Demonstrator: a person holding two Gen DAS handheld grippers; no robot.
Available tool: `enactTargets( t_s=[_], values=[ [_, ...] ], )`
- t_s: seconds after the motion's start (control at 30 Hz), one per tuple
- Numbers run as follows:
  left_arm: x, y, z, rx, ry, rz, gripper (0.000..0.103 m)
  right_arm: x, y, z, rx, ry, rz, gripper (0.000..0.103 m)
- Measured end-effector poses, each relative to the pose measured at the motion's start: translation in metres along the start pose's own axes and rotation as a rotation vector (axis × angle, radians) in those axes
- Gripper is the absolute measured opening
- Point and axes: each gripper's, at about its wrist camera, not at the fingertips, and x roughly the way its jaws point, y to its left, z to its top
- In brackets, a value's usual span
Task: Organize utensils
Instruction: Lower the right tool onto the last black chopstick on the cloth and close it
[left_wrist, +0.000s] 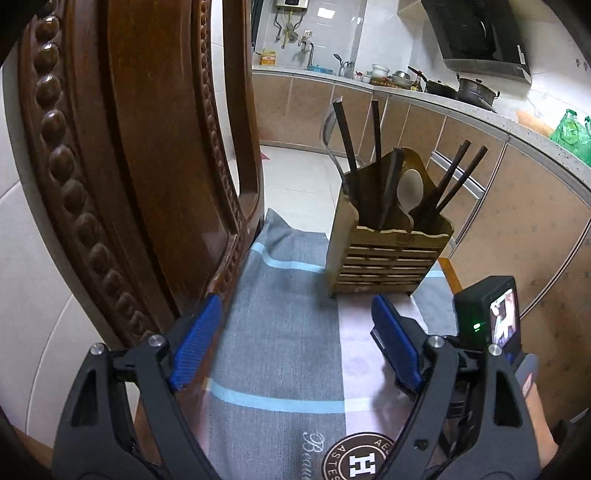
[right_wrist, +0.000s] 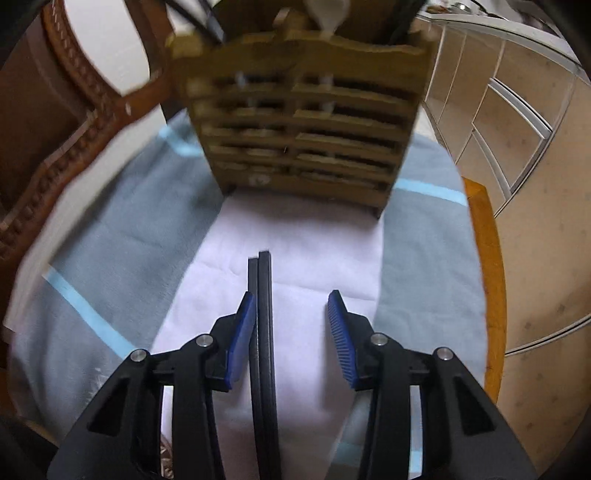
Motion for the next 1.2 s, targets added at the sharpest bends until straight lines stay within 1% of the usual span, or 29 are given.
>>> enactTargets(
  t_s=[0.03,0.1,0.2,0.23,0.3,0.37,0.4,0.5,0.6,0.67,0.7,0.73,0.77,0.8,0.87,0.93,1.03,1.13,1.17,1.2],
  values=[
    [0.001,0.0,-0.001,0.007,0.004,-0.001,0.082,0.0,0.0,-0.001,-0.001,-0.017,-0.015,0.042],
    [0.002,0.0,-0.001,0.013,0.012,-0.005,0.082,0.0,-0.001,-0.001,-0.005,-0.018,-0.037,0.042],
    [0.005,0.001,-0.001,0.016,0.025,-0.002,0.082,0.006,0.0,-0.003,-0.028,0.026,-0.028,0.042],
    [0.007,0.002,-0.002,0.016,0.031,-0.003,0.082,0.005,0.004,-0.004,-0.059,0.018,-0.049,0.042],
    [0.008,0.003,-0.003,0.015,0.042,-0.005,0.082,0.004,0.007,-0.005,-0.07,0.019,-0.063,0.042],
    [0.01,0.001,-0.004,0.02,0.045,-0.003,0.082,0.004,0.01,-0.006,-0.068,0.029,-0.017,0.042],
    [0.012,0.0,-0.004,0.023,0.049,-0.002,0.082,0.004,0.012,-0.006,-0.077,0.031,-0.01,0.042],
    [0.02,-0.006,-0.009,0.038,0.085,-0.001,0.082,0.008,0.008,-0.003,-0.065,0.016,-0.013,0.041],
    [0.032,-0.009,-0.014,0.034,0.139,0.009,0.082,0.017,0.007,0.01,-0.058,0.012,-0.012,0.041],
    [0.04,-0.012,-0.017,0.033,0.166,0.018,0.082,0.019,0.01,0.018,-0.056,0.023,0.001,0.036],
    [0.043,-0.013,-0.018,0.033,0.176,0.02,0.082,0.02,0.011,0.021,-0.057,0.023,0.004,0.03],
    [0.046,-0.014,-0.018,0.033,0.184,0.022,0.082,0.022,0.011,0.023,-0.056,0.022,0.004,0.02],
    [0.049,-0.017,-0.019,0.03,0.194,0.024,0.082,0.022,0.01,0.025,-0.052,0.023,-0.009,0.016],
    [0.052,-0.018,-0.019,0.028,0.202,0.022,0.082,0.022,0.008,0.026,-0.046,0.025,-0.005,0.007],
    [0.058,-0.023,-0.021,0.029,0.221,0.012,0.082,0.02,0.0,0.028,-0.018,0.036,0.039,0.007],
    [0.066,-0.029,-0.024,0.031,0.248,0.005,0.082,0.015,-0.009,0.027,0.002,0.029,0.061,0.007],
    [0.079,-0.045,-0.026,0.043,0.284,-0.013,0.082,-0.009,-0.026,0.027,0.042,-0.016,0.091,0.007],
    [0.098,-0.063,-0.028,0.063,0.313,0.0,0.081,-0.036,-0.046,0.024,0.083,-0.062,0.125,0.007],
    [0.108,-0.068,-0.029,0.06,0.33,0.01,0.077,-0.042,-0.052,0.022,0.093,-0.074,0.133,0.007],
    [0.116,-0.071,-0.03,0.055,0.346,0.015,0.071,-0.049,-0.057,0.021,0.102,-0.084,0.137,0.007]
  ],
)
